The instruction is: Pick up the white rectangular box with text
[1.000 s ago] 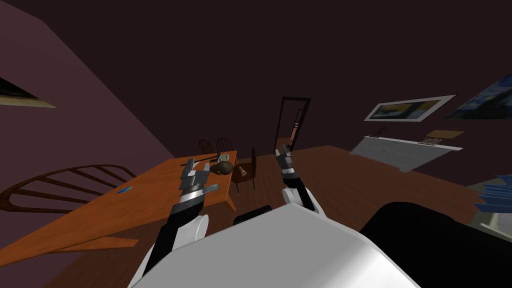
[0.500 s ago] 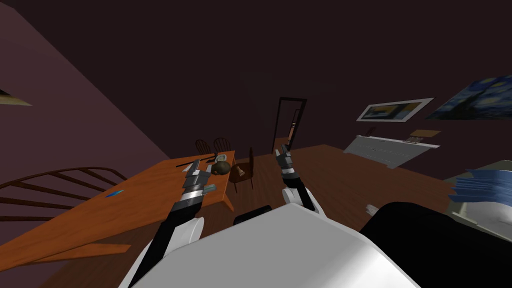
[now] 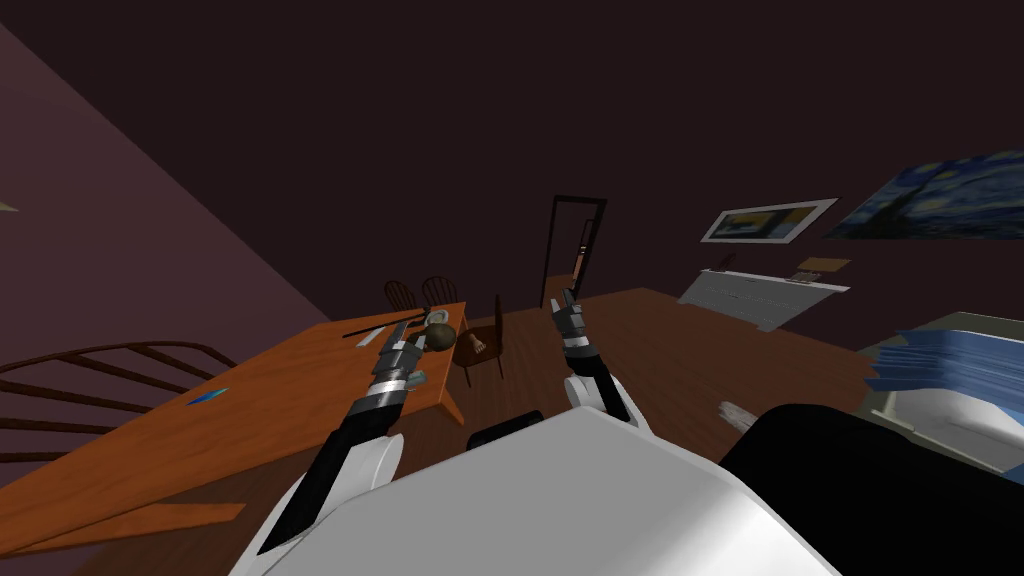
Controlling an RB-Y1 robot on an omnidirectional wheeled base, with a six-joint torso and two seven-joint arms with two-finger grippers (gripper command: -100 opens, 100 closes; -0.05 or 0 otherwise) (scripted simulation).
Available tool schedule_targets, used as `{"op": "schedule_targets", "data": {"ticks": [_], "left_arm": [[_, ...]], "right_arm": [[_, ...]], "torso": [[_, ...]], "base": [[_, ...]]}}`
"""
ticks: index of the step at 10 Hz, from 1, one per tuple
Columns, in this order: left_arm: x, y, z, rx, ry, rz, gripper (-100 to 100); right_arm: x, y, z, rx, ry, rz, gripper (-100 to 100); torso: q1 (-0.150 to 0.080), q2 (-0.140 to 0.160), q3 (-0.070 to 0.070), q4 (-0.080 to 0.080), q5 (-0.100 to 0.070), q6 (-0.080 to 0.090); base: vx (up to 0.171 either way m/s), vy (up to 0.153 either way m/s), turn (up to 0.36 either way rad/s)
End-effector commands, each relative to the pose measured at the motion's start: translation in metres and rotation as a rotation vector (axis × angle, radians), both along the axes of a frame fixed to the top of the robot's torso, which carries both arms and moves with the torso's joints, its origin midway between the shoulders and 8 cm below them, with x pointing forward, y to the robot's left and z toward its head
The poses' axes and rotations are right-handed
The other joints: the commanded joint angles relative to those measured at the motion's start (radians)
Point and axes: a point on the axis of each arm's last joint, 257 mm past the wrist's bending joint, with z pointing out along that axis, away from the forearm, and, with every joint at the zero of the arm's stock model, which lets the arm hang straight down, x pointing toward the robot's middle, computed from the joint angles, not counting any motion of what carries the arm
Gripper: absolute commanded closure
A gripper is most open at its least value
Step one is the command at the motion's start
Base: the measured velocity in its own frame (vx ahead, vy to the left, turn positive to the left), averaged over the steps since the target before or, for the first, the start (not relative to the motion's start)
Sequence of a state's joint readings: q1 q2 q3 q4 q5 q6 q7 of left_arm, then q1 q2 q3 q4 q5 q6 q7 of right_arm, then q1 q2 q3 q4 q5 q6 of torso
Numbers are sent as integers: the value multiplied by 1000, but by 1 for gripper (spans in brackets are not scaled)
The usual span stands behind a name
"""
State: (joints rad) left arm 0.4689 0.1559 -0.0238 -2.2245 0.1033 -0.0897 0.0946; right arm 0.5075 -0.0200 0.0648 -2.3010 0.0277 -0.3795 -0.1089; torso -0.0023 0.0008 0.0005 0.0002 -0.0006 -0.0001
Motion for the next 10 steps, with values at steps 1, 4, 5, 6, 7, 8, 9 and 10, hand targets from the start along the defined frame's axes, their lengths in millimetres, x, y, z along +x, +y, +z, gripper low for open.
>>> {"op": "schedule_targets", "data": {"ticks": [1,4,5,6,7,8,9,10], "left_arm": [[5,3,-14,-2,53,5,-100],[10,8,-33,-7,122,11,-100],[13,13,-45,-11,164,16,-100],[13,13,-49,-12,180,17,-100],[15,18,-62,-17,225,23,-100],[15,18,-66,-17,241,23,-100],[17,23,-79,-22,282,29,-100],[17,23,-85,-23,305,30,-100]], "right_arm": [[0,0,0,0,0,0,0],[0,0,0,0,0,0,0],[0,0,0,0,0,0,0],[0,0,0,0,0,0,0],[0,0,0,0,0,0,0],[0,0,0,0,0,0,0],[0,0,0,0,0,0,0],[0,0,0,0,0,0,0]], "torso": [[0,0,0,0,0,0],[0,-1,0,0,0,0],[1,-1,-1,0,0,0],[1,-1,-1,0,0,0],[1,-1,-1,0,0,0],[1,-1,-1,0,0,0],[1,-1,-1,0,0,0],[1,-1,-1,0,0,0]], "base": [[-12,-35,-47],[1,-29,-32],[7,-30,-51],[5,-23,-21],[7,-28,-47],[6,-24,-18],[15,-29,-46],[15,-22,-18]]}}
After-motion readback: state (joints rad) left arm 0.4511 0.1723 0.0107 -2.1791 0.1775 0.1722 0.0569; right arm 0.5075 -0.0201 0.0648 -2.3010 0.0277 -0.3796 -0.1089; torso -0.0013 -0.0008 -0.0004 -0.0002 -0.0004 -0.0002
